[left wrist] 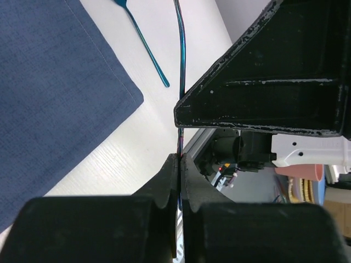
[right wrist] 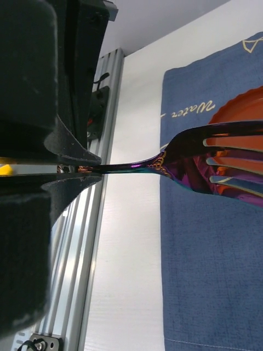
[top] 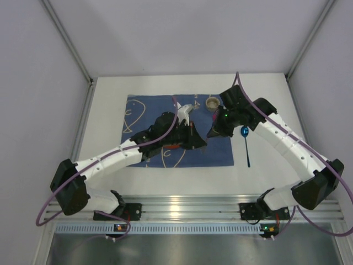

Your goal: Set the dinner table for one person

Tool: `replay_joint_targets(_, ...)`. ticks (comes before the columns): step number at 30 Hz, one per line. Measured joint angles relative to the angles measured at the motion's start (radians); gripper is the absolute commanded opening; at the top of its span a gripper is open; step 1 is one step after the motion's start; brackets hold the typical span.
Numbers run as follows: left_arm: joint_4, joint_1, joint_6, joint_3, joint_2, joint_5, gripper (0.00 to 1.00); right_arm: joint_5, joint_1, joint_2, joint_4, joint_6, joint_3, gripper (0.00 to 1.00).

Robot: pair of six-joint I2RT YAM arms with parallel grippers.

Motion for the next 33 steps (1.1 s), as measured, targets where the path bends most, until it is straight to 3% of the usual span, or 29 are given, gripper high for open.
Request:
replay_joint_targets(4,0.008,0.002,-0.018,-0.005,0.000,0.002,0.00,-0.003,0.000,0.000,0.012,0.002,-0.002,0.00)
replay_joint_targets(5,0.011,0.002,-0.019,-0.008,-0.001,0.001,0.00,-0.003,0.000,-0.002,0.014,0.002,-0.002,0.05)
replay_joint_targets(6,0.013,0.002,-0.020,-0.010,-0.004,-0.003,0.00,-0.004,0.000,-0.002,0.017,0.002,-0.002,0.20)
replay_joint_targets(7,0.013,0.002,-0.019,-0.013,-0.008,-0.009,0.00,-0.010,0.000,-0.002,0.022,0.000,-0.002,0.65)
replay_joint_targets(8,0.005,0.004,-0.012,-0.013,-0.016,-0.026,0.00,-0.021,0.000,-0.002,0.031,0.004,-0.002,0.78)
replay_joint_targets(9,-0.006,0.007,-0.008,-0.014,-0.023,-0.035,0.00,-0.030,0.000,-0.002,0.043,-0.004,-0.001,0.99)
replay_joint_targets(13,-0.074,0.079,0.017,-0.051,-0.093,-0.037,0.00,-0.028,-0.013,-0.002,0.044,-0.044,0.021,1.00)
replay_joint_targets(20,-0.256,0.441,0.113,-0.146,-0.214,-0.007,0.00,-0.021,-0.131,-0.049,0.040,-0.116,0.031,1.00)
replay_joint_targets(27,-0.344,0.817,0.243,-0.241,-0.078,0.184,0.00,-0.029,-0.188,-0.119,0.034,-0.149,-0.070,1.00)
replay_joint_targets(33,-0.360,0.945,0.285,-0.232,0.096,0.358,0.00,-0.042,-0.195,-0.120,0.035,-0.167,-0.121,1.00)
